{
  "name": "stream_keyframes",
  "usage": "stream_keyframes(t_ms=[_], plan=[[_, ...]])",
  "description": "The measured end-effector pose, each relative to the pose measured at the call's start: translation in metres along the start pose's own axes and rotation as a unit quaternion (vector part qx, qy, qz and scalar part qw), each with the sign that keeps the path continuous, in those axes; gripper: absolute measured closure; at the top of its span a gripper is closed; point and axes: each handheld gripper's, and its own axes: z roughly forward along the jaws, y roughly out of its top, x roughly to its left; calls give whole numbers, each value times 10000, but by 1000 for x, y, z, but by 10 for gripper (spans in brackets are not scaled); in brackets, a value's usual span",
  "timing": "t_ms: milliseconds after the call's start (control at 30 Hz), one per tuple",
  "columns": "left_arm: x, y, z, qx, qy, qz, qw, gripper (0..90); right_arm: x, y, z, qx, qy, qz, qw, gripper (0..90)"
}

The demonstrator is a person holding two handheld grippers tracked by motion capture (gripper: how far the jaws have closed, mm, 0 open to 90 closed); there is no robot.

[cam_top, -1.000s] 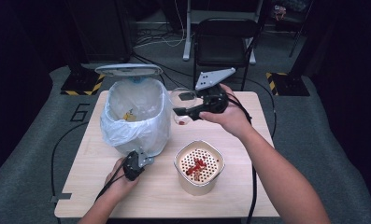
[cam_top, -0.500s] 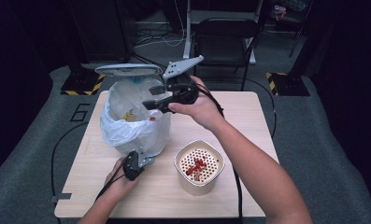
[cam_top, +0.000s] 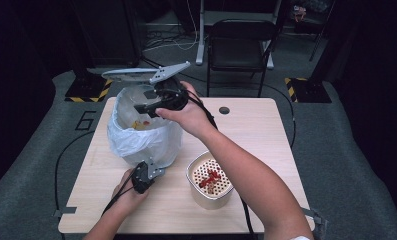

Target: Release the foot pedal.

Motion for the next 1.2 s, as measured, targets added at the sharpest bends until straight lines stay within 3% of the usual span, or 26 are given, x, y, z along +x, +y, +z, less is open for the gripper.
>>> stream_keyframes(t_ms=[267, 400, 533, 633, 700, 867, 1167, 1200], plan=[[0, 0, 0, 9, -19, 5, 10000, 900, -11, -7, 19, 86, -458, 243, 9986, 416], [0, 0, 0, 9, -18, 7, 10000, 900, -14, -13, 30, 86, -831, 481, 9953, 291], [0, 0, 0, 7, -22, 1, 10000, 900, -13, -19, 37, 41, -937, 654, 9934, 185], [1, 0, -1, 22, -49, -19, 10000, 900, -13, -22, 37, 97, -824, 798, 9933, 141], [0, 0, 0, -8, -10, -22, 10000, 900, -12, -24, 36, 112, -805, 703, 9942, 142], [0, 0, 0, 13, -26, -26, 10000, 900, -12, -27, 29, 51, -787, 767, 9939, 144], [1, -1, 0, -34, 20, -152, 9999, 900, -9, -48, -16, 21, -733, 699, 9949, 208], [2, -1, 1, -50, -100, -159, 9998, 900, -9, -51, -21, 32, -763, 675, 9948, 210]])
